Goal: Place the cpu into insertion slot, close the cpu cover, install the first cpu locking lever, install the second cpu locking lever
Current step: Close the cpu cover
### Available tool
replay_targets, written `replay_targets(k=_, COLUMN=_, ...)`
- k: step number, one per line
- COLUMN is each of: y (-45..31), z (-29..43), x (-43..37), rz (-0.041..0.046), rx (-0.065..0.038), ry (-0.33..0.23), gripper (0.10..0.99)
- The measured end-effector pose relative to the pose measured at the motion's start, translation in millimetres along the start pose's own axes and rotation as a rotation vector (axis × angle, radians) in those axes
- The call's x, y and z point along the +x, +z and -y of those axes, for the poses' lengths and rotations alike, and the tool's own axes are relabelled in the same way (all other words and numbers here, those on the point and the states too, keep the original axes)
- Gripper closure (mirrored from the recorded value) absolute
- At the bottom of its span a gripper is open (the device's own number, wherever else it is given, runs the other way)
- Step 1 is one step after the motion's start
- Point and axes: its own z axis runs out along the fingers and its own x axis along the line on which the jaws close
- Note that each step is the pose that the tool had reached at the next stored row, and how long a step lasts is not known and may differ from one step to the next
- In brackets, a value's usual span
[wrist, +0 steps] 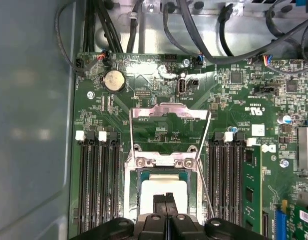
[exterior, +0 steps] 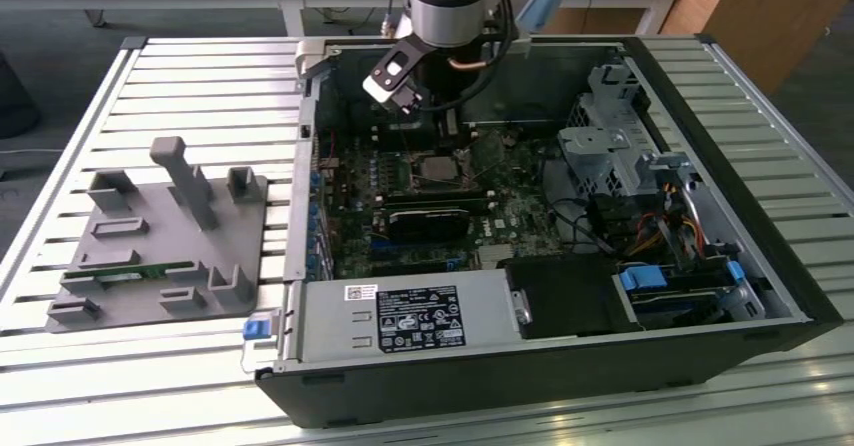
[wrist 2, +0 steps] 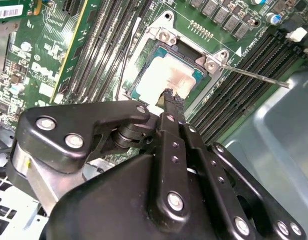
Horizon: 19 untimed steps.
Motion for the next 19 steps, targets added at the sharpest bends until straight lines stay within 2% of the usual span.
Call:
replay_targets(k=6, y=-15.8, z=-0.9, x=-0.2, rz=0.0, rx=0.0, ry=0.0, gripper=0.98)
replay_targets(k=12, y=-36.9, z=-2.2, x=-0.5, rz=-0.0001, rx=0.0, ry=0.0, gripper=0.98)
replay_targets(k=17, y=-38.9, z=-2.3, x=-1.5, rz=0.0025, rx=0.0, ry=0.0, gripper=0.98)
replay_targets(k=19, y=-38.7, z=-2.3, x=-7.1, rz=0.0027, rx=0.001, ry=0.0, gripper=0.98)
